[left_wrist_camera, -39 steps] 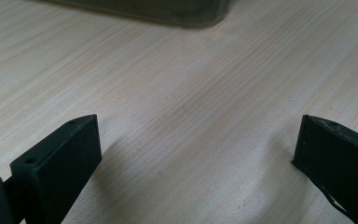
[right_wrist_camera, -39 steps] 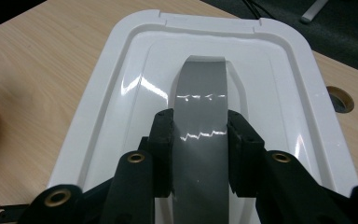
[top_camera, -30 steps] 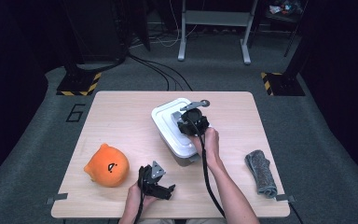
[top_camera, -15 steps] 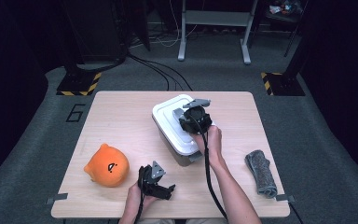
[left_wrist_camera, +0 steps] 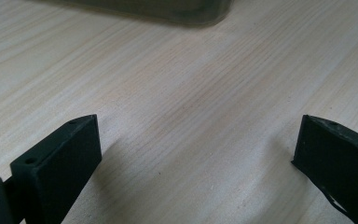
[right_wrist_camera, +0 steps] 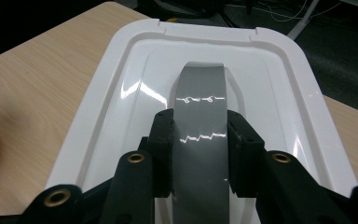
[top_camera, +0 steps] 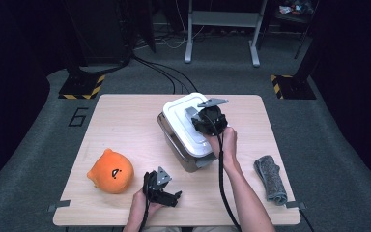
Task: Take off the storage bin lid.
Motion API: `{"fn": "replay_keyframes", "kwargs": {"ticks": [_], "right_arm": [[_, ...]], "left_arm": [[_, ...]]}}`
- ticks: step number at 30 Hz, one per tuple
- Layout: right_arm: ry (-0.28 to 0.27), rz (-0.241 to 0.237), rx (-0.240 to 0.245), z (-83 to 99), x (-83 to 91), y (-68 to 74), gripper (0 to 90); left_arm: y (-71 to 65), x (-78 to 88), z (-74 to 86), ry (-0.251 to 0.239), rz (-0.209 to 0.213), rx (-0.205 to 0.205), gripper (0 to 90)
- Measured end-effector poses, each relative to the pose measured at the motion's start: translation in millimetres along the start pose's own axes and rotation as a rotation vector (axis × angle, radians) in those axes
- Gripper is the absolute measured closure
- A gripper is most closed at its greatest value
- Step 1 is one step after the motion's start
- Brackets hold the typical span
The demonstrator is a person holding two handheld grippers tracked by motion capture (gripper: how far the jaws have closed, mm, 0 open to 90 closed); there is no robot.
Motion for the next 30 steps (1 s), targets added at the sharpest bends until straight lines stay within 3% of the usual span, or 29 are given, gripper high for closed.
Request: {"fn": "replay_keyframes", "kwargs": {"ticks": [5,30], "right_arm": [[-0.008,0.015,0.004,-0.5,7.1,-9.5,66.5],[-0.035,0.101,-0.106,10.7,31.3,-65.3,66.5]], "left_arm": [[-0.1,0.0,0.0,0.0,0.001,0.001,0.3],[-0.2,-0.2,0.0,-0.001,0.001,0.005,0.4]]}}
Point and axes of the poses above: each handheld gripper's, and its own axes: x roughly backward along the jaws, z roughly out of its underside, y roughly to its left, the point moved 3 cm from there along -x, roughly forward along the jaws, and after that the axes turned 11 degrees about y, right-handed, at the moved point
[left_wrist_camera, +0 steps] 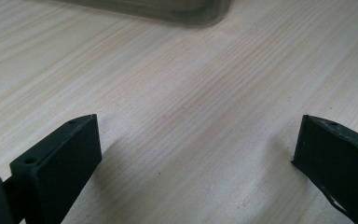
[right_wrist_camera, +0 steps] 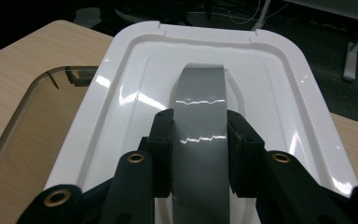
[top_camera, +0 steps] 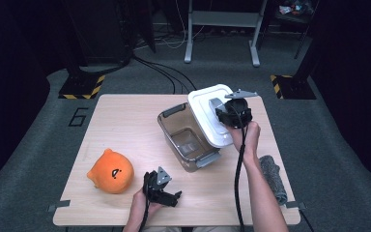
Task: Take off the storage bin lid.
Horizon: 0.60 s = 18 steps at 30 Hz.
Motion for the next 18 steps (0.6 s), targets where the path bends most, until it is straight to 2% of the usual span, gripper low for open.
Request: {"fn": "replay_keyframes", "kwargs": {"ticks": [6,14,18], "right_arm": [[-0.003,0.026,-0.029,4.0,0.8,-18.7,66.5],[0.003,0.059,-0.117,14.8,-4.6,-47.1,66.5],[0.012,0.082,-0.144,20.0,-8.9,-58.4,66.5]], "left_arm": [[0.0,0.0,0.0,0.0,0.0,0.0,0.4],[0.4,0.0,-0.1,0.0,-0.003,-0.002,0.4],[0.3,-0.1,-0.1,-0.002,-0.004,0.001,0.4]]}}
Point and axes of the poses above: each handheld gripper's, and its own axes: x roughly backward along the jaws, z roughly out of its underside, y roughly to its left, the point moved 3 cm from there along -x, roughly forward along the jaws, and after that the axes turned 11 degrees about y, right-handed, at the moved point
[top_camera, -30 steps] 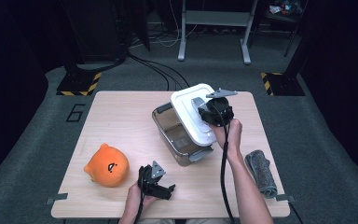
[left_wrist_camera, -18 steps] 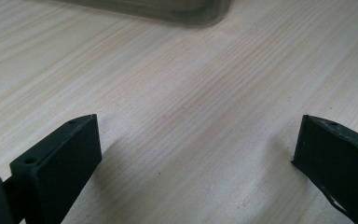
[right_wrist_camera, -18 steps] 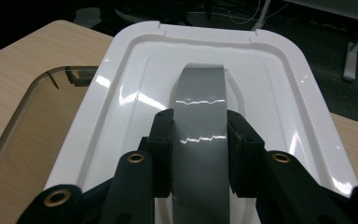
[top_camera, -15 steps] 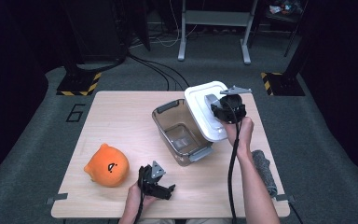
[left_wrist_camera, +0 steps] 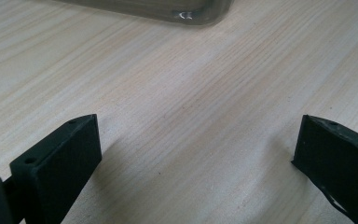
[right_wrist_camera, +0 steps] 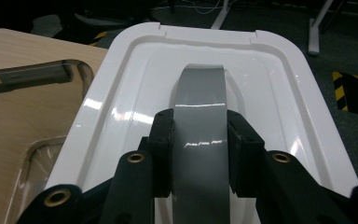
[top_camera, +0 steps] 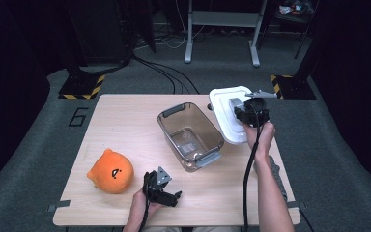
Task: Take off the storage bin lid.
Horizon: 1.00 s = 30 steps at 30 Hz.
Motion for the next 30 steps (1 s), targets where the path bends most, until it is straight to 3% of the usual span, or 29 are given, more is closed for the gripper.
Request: {"fn": "replay_keyframes", "kwargs": {"ticks": [13,30], "right_arm": [[0.043,0.074,-0.059,14.1,-26.2,-23.3,66.5],[0.07,0.067,-0.108,35.0,-72.8,-28.9,66.4]], "left_arm": [[-0.1,0.1,0.0,0.001,0.0,-0.001,0.4],[0.0,0.2,0.0,0.0,-0.001,-0.004,0.4]]}}
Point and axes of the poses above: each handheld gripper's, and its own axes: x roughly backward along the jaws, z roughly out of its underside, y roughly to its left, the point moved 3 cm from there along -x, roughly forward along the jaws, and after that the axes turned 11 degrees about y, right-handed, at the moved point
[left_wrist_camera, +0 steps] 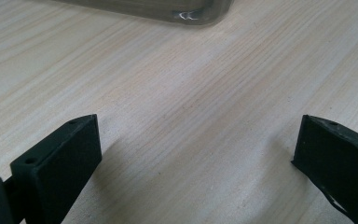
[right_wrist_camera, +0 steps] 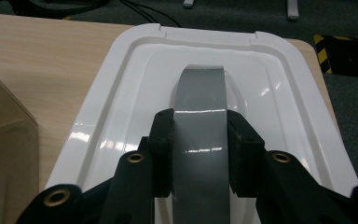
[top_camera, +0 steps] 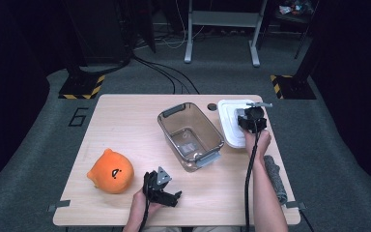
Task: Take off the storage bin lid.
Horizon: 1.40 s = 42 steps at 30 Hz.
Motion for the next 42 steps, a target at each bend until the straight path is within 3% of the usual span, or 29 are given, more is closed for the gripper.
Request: {"fn": "replay_keyframes", "kwargs": {"ticks": [22,36,42], "right_arm": [[0.038,-0.011,-0.046,21.0,-49.4,4.0,66.3],[0.073,0.011,-0.046,27.6,-65.8,6.4,65.7],[0.092,-0.003,-0.025,27.1,-62.3,4.9,54.2]], "left_arm": [[0.0,0.1,0.0,0.0,0.0,0.0,0.5],[-0.1,0.1,0.1,0.0,-0.001,-0.001,0.5],[-0.1,0.4,0.1,0.004,-0.003,-0.002,0.5]]}}
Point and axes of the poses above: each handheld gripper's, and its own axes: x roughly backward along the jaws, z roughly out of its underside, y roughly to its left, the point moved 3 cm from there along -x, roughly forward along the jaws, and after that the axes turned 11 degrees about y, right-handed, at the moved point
